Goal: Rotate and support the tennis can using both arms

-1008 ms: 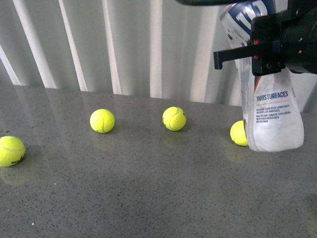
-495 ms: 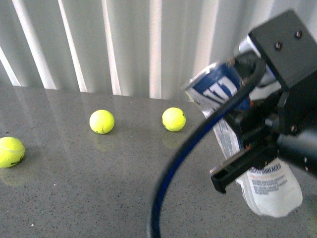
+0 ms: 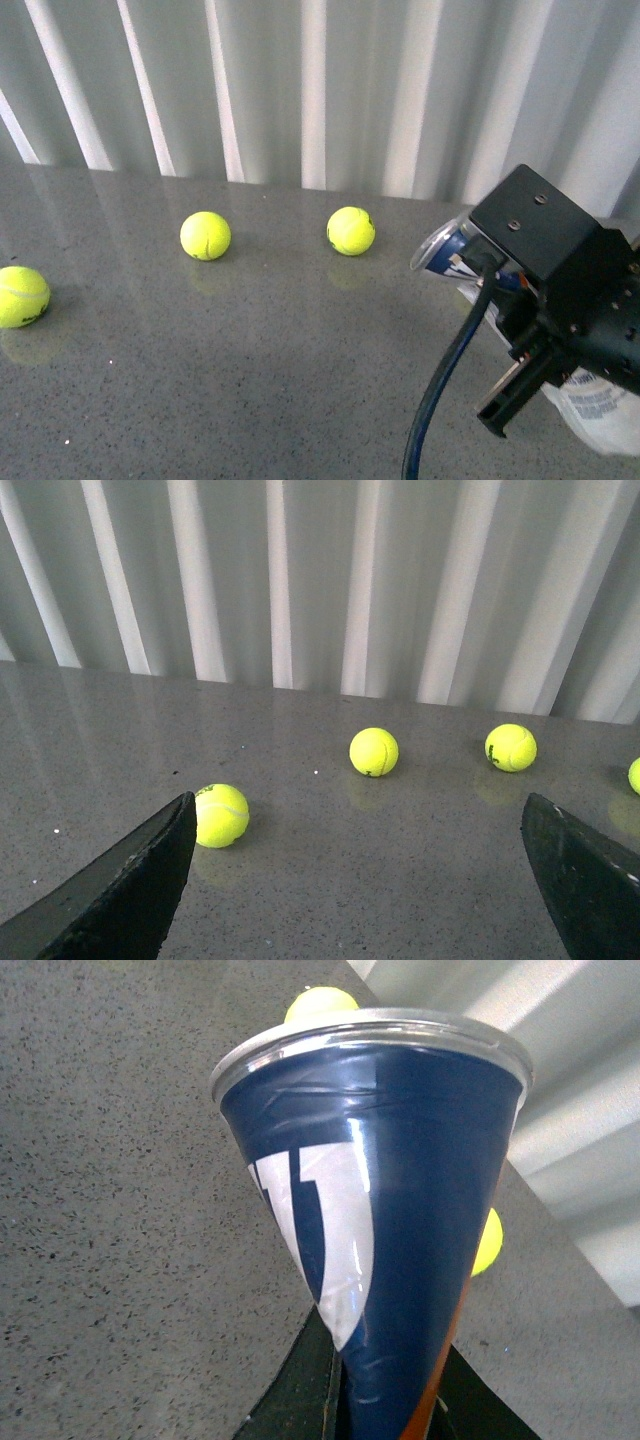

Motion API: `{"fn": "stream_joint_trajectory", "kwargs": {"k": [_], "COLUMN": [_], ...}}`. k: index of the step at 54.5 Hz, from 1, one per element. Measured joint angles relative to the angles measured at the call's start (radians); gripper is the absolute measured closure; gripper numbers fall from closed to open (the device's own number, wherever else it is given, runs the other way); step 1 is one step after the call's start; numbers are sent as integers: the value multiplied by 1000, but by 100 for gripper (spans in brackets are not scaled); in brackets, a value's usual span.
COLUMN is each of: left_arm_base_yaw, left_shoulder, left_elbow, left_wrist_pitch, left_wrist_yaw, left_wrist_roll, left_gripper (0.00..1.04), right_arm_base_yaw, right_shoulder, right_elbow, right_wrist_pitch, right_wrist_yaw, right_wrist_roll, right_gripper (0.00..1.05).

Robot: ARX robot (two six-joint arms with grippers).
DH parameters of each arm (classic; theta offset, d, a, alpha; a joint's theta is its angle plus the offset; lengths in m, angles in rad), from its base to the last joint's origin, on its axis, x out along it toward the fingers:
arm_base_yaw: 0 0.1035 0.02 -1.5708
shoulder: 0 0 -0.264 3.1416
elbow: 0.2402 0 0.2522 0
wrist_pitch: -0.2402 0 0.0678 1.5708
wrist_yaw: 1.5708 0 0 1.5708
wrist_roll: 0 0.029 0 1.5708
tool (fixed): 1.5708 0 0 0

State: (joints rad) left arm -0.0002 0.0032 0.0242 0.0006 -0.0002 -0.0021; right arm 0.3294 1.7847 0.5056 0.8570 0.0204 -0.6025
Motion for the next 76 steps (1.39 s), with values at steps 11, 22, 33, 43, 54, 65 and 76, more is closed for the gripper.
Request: {"fn": "stream_joint_trajectory", "kwargs": {"k": [11, 22, 33, 43, 54, 65, 76], "left_arm_base_yaw": [0, 0, 0, 0, 0, 0, 0], "left_shoulder": [0, 0, 0, 0, 0, 0, 0], "left_elbow": [0, 0, 0, 0, 0, 0, 0], "left_wrist_pitch": [0, 0, 0, 0, 0, 0, 0], "left_wrist_yaw": [0, 0, 0, 0, 0, 0, 0], "left_wrist_roll": [0, 0, 0, 0, 0, 0, 0], "left_gripper": [7, 7, 7, 7, 7, 7, 7], "right_arm_base_yaw": [29, 85, 154, 198, 203, 209, 221], "right_shoulder": [96, 238, 319, 385, 443, 444, 452], "right_elbow": [138, 294, 402, 480, 531, 536, 541], "right_wrist_pitch": [-80, -161, -212, -235, -264, -278, -278], "right_wrist_yaw": [-10, -59, -91, -106, -75, -62, -56], "right_wrist_roll": [-163, -316, -349, -367, -372, -367, -358], "right_gripper": [97, 97, 97, 97, 97, 97, 97]}}
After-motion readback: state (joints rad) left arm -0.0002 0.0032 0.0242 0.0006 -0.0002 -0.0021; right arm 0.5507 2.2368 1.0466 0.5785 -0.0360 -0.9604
